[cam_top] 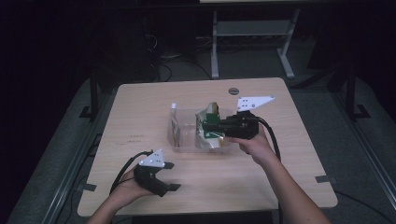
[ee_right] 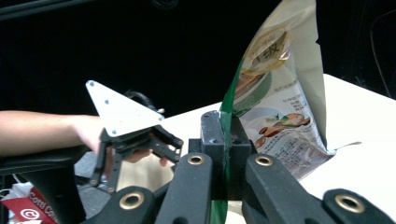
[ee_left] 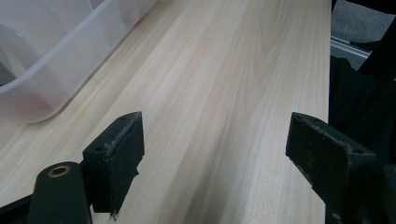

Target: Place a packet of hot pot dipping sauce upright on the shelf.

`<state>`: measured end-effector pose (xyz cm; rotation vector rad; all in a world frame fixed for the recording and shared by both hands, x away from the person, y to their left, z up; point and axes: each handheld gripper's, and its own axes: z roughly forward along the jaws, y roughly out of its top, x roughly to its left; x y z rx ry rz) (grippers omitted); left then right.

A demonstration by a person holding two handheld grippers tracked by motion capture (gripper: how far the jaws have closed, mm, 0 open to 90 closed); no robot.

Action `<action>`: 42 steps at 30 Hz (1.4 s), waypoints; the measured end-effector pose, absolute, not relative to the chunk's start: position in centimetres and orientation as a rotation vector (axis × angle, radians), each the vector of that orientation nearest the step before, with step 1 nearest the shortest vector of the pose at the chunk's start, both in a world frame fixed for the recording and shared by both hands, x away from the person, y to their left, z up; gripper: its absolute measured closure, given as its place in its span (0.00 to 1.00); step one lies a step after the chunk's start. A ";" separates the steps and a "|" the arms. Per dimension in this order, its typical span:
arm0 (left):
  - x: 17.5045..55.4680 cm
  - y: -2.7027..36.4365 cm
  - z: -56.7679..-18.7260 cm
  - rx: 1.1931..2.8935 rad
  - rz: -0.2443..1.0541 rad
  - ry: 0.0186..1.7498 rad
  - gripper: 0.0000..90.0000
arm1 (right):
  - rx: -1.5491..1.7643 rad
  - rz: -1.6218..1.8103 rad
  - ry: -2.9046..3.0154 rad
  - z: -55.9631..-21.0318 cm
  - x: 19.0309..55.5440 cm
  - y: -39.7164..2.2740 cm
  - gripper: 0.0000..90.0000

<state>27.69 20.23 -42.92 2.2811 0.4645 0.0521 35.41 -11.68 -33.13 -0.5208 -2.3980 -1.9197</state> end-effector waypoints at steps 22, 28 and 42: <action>27.4 19.8 -43.3 2.291 0.031 0.465 0.21 | -0.659 -1.843 -2.441 -35.6 38.3 -11.2 1.00; 27.4 19.6 -43.4 2.298 0.034 0.454 0.21 | -0.672 -1.833 -2.453 -35.9 38.5 -11.0 1.00; 27.4 19.6 -43.5 2.304 0.030 0.448 0.21 | -0.688 -1.797 -2.502 -36.4 38.6 -10.4 0.93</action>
